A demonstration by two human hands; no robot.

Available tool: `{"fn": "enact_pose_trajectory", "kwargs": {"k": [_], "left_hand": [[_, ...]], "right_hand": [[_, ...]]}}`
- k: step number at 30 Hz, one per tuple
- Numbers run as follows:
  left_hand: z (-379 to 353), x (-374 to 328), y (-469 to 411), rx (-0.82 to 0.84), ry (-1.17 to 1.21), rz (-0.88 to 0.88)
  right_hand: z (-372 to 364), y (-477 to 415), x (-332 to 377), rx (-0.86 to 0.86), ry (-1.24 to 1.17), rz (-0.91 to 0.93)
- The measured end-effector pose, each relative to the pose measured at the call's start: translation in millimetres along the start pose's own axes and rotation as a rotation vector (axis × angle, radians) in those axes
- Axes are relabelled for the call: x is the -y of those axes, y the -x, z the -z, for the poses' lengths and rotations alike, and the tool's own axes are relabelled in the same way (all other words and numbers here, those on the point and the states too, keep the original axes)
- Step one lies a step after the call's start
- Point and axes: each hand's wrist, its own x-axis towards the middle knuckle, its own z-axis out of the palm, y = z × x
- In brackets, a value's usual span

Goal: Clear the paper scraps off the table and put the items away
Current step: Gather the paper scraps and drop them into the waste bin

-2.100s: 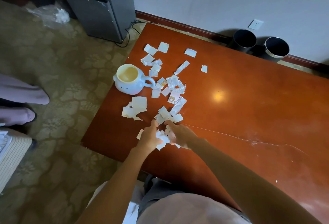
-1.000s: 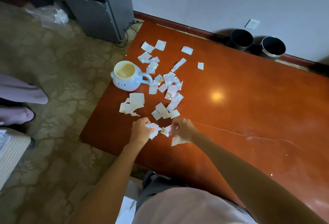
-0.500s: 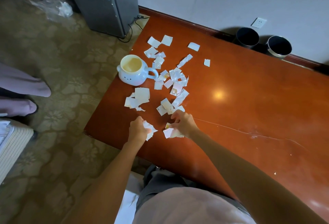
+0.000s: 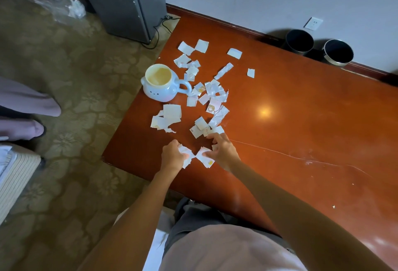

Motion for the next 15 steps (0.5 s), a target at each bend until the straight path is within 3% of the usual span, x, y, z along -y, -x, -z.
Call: {"fn": "enact_pose_trajectory", "kwargs": {"k": [6, 9, 15], "left_hand": [[-3, -5, 2, 0.014, 0.006, -0.013], [-5, -6, 4, 0.020, 0.012, -0.015], [-7, -9, 6, 0.027, 0.012, -0.038]], "right_hand": [[-11, 7, -8, -0.069, 0.353, -0.037], [-16, 8, -6, -0.134, 0.361, -0.102], [-23, 4, -2, -0.102, 0.280, -0.097]]}}
